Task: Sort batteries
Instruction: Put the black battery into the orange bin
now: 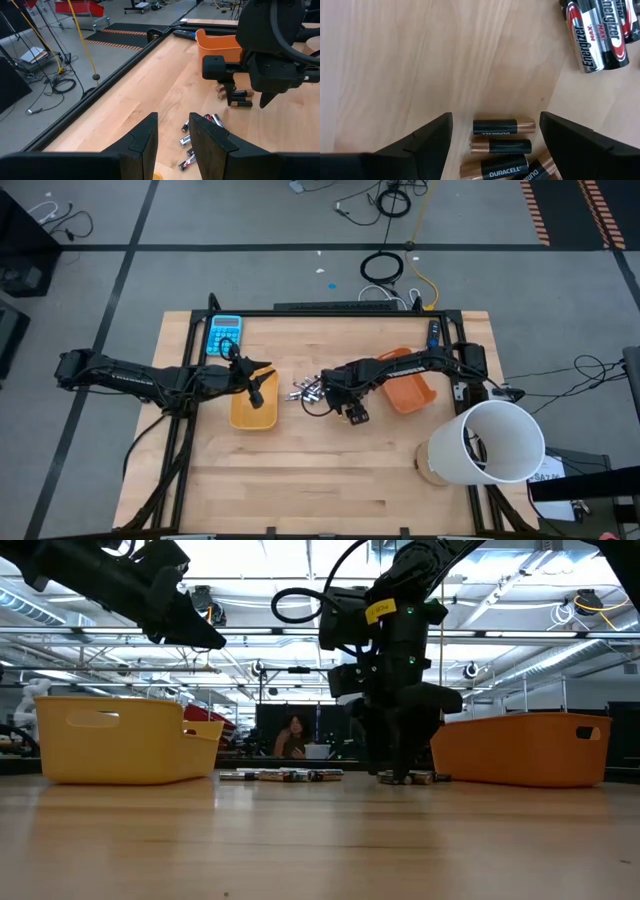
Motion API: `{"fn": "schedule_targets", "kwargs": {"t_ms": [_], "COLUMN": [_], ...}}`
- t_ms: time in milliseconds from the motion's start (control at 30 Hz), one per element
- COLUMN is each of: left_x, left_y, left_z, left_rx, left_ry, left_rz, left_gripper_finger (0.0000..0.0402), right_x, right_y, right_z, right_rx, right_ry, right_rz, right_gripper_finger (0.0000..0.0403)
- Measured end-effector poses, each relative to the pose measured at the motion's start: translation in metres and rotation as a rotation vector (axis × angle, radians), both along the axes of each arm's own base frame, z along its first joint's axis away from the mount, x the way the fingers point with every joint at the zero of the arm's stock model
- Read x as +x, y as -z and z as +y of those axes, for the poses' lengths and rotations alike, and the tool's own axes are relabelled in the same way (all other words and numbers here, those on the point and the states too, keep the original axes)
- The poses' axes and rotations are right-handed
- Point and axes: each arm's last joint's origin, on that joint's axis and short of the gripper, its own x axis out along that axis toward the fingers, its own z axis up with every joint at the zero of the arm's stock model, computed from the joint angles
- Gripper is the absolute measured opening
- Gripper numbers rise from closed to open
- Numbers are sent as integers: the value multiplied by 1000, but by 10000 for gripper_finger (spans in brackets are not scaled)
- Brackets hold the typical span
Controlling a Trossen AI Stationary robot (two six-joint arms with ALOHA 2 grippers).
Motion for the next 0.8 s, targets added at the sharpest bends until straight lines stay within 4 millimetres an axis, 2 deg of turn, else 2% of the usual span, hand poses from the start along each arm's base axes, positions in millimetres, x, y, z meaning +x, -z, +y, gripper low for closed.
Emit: {"fn": "schedule_targets", "kwargs": {"t_ms": [600,800], "left_x": [0,0], "left_y": [0,0], "left_z": [-1,0], "left_rx": [-7,-7], "left_ry": [18,18], "left_rz": [2,2], "left_gripper_finger": [121,121], "right_x": [-1,0], "right_y": [0,8], "right_z": [-8,-8], "right_rx": [-5,-1], "right_ry": [-4,-14], "right_rz": [2,21], "right_gripper_finger": [293,293]}}
